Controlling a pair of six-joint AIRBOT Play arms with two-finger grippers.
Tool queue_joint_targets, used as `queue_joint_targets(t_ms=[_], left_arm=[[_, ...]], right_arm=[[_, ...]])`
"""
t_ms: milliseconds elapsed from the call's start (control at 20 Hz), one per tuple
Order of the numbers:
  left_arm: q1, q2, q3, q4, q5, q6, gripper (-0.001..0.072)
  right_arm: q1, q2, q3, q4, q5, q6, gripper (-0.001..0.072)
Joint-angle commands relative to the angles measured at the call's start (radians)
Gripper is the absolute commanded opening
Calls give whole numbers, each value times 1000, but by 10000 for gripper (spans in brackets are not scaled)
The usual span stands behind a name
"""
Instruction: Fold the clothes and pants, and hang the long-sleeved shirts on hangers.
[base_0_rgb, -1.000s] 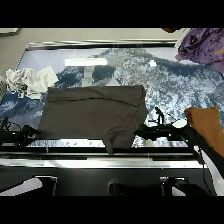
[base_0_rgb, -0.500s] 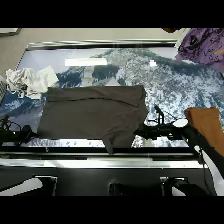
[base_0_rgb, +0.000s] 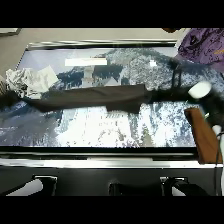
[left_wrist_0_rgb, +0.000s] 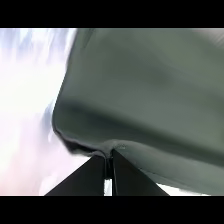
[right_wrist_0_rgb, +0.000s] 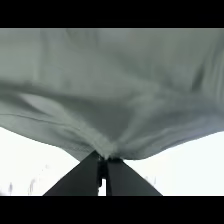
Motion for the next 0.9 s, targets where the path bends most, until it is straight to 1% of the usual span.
queue_joint_targets(t_ms=[0, 100, 150, 250, 350, 500, 600, 700, 850], left_arm=[[-99, 40, 380, 91, 21, -98, 15], [-127, 83, 575, 188, 21, -139, 16], [-130, 111, 644, 226, 20, -146, 15], [-130, 192, 722, 304, 21, -192, 16], [-131, 292, 723, 382, 16, -224, 16], [-130, 417, 723, 478, 13, -270, 16], [-131, 465, 723, 504, 8, -285, 16], [-130, 478, 719, 509, 6, -315, 16], [-131, 455, 652, 500, 5, -317, 16]], right_arm=[[0, 17, 358, -164, 60, 61, 23], [0, 65, 517, -245, 81, 94, 23], [0, 98, 579, -289, 90, 114, 24], [0, 186, 653, -347, 94, 145, 24], [0, 288, 670, -367, 92, 148, 24], [0, 418, 670, -422, 109, 202, 24], [0, 468, 670, -458, 99, 234, 24], [0, 477, 669, -473, 97, 238, 24], [0, 414, 669, -474, 107, 244, 24]])
